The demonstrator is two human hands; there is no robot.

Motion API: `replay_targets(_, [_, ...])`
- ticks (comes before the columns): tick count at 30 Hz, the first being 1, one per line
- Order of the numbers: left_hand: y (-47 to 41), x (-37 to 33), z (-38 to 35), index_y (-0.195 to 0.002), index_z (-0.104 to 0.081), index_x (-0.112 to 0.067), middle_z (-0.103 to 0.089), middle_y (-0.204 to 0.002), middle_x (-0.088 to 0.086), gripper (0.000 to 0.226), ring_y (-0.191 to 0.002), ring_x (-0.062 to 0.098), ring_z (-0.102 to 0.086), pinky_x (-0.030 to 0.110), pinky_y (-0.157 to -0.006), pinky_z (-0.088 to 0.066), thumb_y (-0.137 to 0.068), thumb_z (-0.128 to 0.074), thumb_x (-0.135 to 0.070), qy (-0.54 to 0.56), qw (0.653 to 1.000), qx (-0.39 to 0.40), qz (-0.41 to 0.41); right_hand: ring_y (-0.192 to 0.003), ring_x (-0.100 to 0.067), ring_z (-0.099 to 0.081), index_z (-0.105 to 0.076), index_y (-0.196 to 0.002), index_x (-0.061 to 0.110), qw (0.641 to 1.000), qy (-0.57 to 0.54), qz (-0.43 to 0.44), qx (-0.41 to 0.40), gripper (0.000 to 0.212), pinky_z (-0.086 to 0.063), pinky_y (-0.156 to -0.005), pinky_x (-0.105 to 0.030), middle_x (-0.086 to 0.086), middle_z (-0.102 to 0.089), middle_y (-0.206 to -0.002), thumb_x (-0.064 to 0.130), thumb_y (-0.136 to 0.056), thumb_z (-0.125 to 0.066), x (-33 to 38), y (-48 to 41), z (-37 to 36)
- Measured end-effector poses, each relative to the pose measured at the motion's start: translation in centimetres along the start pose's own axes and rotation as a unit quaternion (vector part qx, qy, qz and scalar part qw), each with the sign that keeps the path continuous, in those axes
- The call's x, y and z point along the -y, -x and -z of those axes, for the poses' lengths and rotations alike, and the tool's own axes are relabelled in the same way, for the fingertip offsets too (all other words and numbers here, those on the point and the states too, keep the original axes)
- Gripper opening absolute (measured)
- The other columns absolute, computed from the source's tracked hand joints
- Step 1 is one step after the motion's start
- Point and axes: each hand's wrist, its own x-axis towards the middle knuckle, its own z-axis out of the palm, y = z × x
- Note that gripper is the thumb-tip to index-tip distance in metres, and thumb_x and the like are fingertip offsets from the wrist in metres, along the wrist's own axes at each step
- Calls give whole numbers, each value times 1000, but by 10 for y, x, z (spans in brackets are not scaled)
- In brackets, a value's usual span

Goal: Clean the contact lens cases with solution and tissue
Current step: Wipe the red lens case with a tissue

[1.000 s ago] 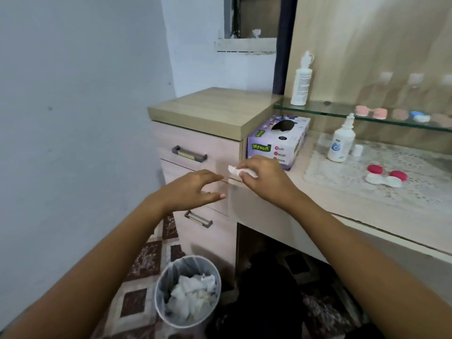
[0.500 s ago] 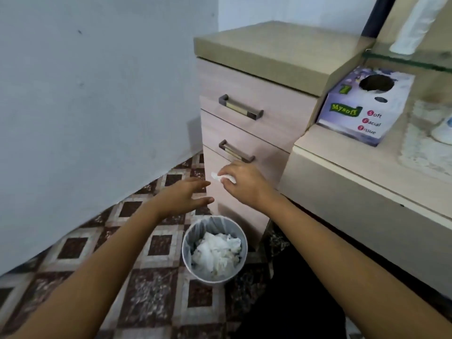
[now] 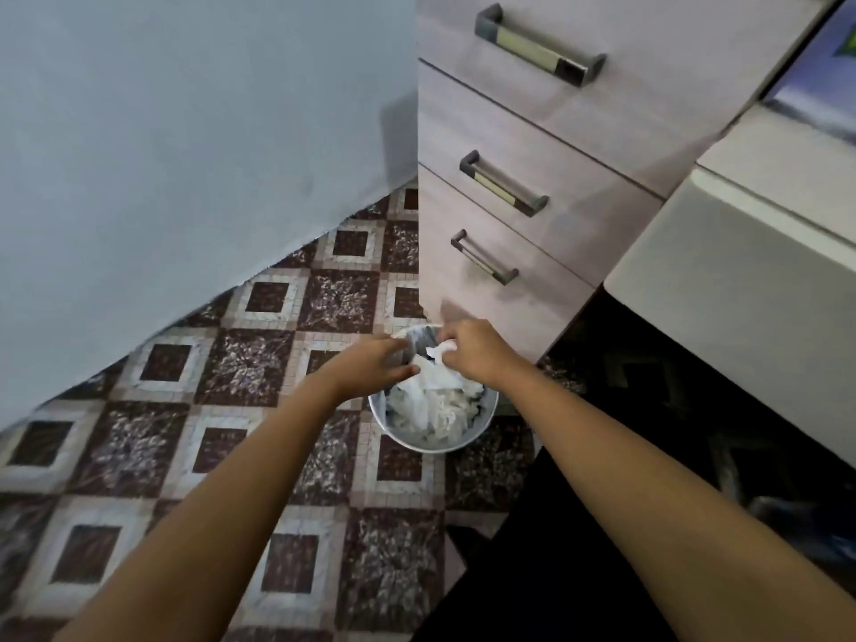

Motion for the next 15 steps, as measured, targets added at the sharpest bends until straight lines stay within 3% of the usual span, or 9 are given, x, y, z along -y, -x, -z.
replay_targets(6, [-3,0,-15,-136,-45,-10,-52,-131,12,53,-116,24,-50,30,-95,-38,-93,-52,-40,-10,999,39,9,-117,-25,-52,-48,-134,12,998,26,-8,61,47,-41,-95,-30,-12,-54,-132,17,-88,-57,-12,0,-19])
replay_targets(12, [-4,-9,-12,-133,-48,-8,-53,-128,13,51,-113,24,-51,30,-92,-40,-92,-52,-39,-17,999,36,6,-117,-25,-52,-49,-133,12,997,42,15,55,43,-41,-95,-29,-12,-56,-130,21,-91,-52,-16,5,-9])
replay_targets(15, [-4,-12,-2,-135,-45,-10,-50,-132,13,55,-120,26,-48,33,-97,-39,-91,-53,-42,-18,1000,19,-2,-116,-26,-53,-53,-128,10,996,64,38,50,39,-43,-95,-34,-11,-57,-128,23,-91,-53,-11,6,1])
